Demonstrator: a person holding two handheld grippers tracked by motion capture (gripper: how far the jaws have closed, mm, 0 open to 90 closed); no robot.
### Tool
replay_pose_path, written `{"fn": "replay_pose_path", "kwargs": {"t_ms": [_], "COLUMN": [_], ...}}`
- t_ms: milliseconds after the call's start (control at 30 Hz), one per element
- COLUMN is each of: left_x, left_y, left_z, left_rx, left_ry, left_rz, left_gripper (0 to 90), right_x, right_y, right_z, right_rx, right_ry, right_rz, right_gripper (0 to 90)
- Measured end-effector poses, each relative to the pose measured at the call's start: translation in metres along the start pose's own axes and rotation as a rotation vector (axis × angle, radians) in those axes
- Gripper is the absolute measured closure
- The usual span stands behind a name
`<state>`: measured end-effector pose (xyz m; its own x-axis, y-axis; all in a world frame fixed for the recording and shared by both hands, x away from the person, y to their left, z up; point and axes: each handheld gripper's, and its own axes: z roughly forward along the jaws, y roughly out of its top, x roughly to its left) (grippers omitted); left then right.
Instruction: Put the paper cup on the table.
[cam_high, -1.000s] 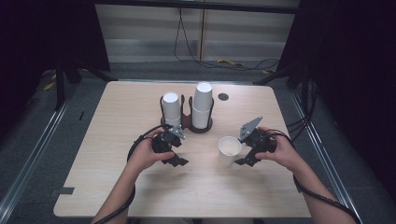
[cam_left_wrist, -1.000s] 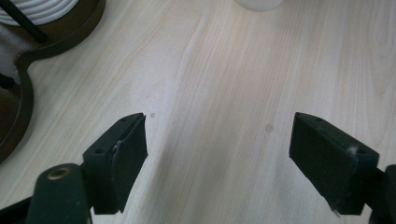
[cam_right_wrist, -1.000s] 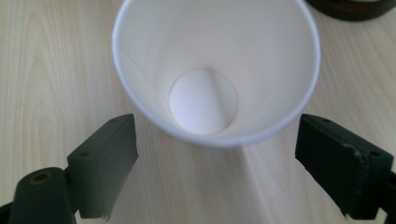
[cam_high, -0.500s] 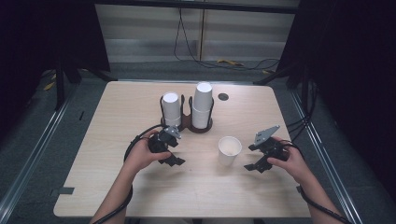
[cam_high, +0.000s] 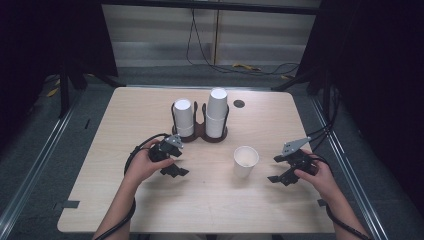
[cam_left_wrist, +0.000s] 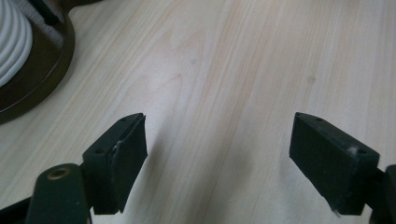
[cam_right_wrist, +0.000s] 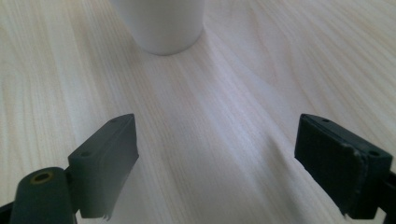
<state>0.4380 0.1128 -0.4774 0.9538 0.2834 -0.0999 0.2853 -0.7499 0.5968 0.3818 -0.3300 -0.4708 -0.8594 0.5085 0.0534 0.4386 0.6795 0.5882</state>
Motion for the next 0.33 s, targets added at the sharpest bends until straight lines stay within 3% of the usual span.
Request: {"fn": "replay_pose_path", "kwargs": {"t_ms": [267, 333], "left_x": [0.005, 0.007], "left_y": [-0.011, -0.012], "left_z": [0.003, 0.003], "left_rx": [-0.007, 0.000], "left_ry": [0.002, -0.003], "left_rz": [-0.034, -0.013], "left_gripper": [19.0, 19.0], "right_x": [-0.001, -0.002], "right_y": [-0.008, -0.009], "right_z": [-0.002, -0.003], "right_rx": [-0.006, -0.009], "right_ry": [-0.008, -0.008], "right_rz": [0.004, 0.012], "right_gripper": [13.0, 13.0]}}
